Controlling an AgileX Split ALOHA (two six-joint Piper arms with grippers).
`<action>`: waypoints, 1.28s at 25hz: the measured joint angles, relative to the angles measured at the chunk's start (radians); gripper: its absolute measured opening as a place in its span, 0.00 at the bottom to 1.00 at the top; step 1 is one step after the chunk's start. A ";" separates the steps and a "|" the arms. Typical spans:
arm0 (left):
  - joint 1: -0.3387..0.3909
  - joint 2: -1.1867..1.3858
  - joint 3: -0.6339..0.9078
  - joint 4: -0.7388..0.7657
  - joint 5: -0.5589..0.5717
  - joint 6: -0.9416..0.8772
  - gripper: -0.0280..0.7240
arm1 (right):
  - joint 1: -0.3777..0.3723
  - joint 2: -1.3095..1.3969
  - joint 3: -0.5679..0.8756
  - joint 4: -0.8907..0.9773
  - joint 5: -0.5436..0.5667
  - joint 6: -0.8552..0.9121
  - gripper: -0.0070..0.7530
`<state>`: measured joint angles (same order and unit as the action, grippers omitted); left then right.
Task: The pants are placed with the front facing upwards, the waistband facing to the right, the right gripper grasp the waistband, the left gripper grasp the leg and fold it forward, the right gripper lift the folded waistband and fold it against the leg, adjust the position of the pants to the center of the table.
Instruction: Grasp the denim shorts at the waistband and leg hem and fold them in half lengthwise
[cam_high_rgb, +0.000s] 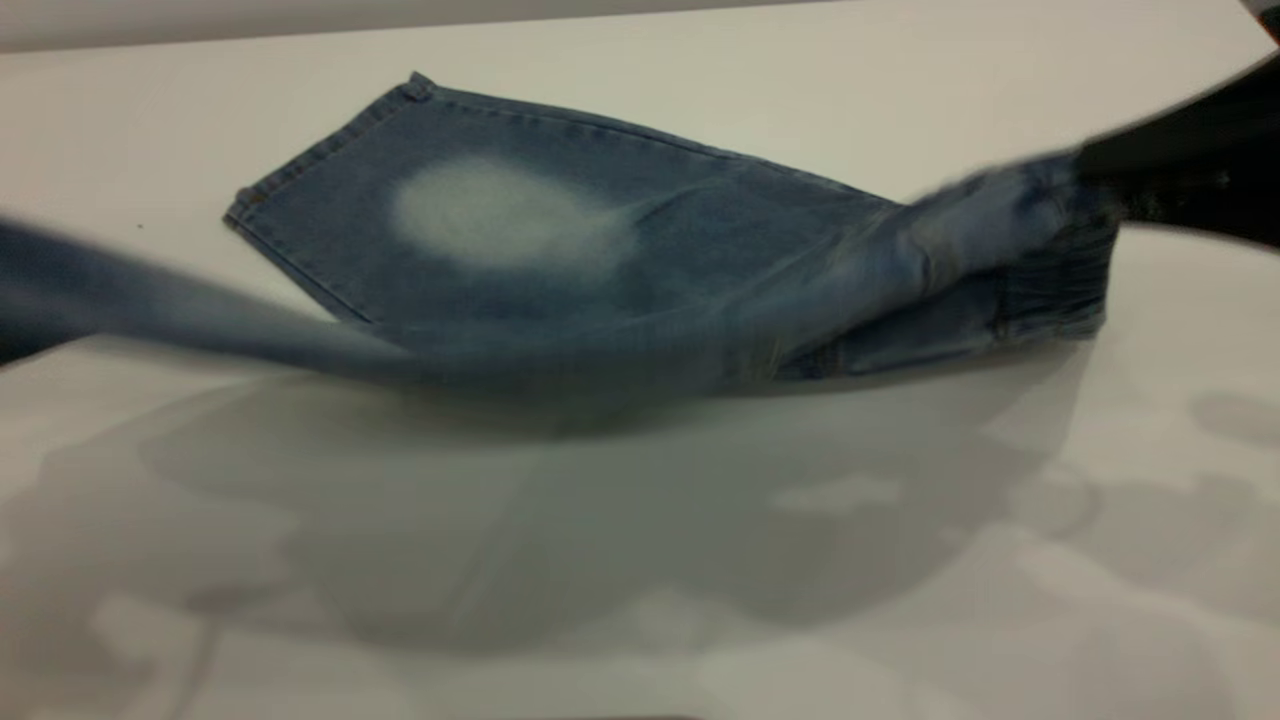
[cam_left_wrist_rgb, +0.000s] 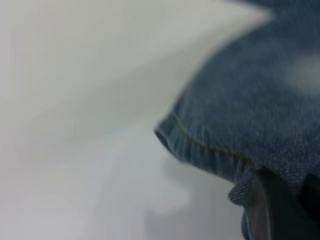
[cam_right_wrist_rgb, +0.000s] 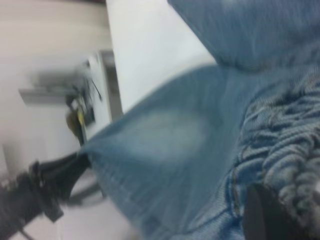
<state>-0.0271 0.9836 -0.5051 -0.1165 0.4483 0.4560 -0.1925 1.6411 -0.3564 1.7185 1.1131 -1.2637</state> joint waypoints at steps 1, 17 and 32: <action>0.000 0.011 -0.021 0.000 -0.025 -0.009 0.11 | 0.000 -0.007 0.000 0.020 -0.014 0.012 0.05; -0.010 0.566 -0.330 -0.011 -0.237 -0.017 0.11 | 0.003 -0.010 -0.125 0.073 -0.278 0.185 0.05; -0.123 0.904 -0.604 -0.013 -0.288 -0.018 0.11 | 0.002 0.169 -0.288 0.079 -0.406 0.219 0.05</action>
<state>-0.1502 1.8874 -1.1089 -0.1299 0.1607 0.4383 -0.1904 1.8097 -0.6449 1.7973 0.7070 -1.0445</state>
